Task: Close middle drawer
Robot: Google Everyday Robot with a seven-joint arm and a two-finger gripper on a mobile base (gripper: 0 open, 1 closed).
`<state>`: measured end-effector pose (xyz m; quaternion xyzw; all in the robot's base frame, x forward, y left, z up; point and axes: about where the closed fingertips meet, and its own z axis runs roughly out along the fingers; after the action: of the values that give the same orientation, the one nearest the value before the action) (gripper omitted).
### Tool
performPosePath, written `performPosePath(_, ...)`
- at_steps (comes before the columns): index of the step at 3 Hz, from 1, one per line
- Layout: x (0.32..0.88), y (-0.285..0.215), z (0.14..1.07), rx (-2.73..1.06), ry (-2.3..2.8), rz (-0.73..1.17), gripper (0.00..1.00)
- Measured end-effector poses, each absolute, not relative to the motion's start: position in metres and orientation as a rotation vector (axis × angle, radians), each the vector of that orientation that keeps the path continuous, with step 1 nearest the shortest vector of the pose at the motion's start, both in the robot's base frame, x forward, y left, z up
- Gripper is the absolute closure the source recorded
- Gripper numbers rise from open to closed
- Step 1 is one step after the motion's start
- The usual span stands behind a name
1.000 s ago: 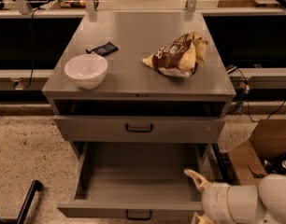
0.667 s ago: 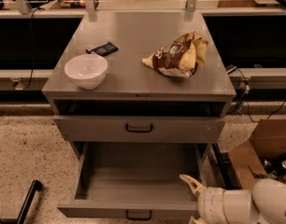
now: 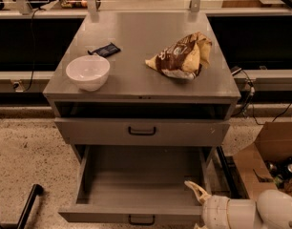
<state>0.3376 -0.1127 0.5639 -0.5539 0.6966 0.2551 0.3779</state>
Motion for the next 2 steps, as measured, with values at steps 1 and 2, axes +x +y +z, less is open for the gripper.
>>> performPosePath(1,0.336,-0.124,0.524,-1.412,1.739,0.605,0.18)
performPosePath(2,0.332,-0.128,0.498,-1.444,1.673,0.57,0.41)
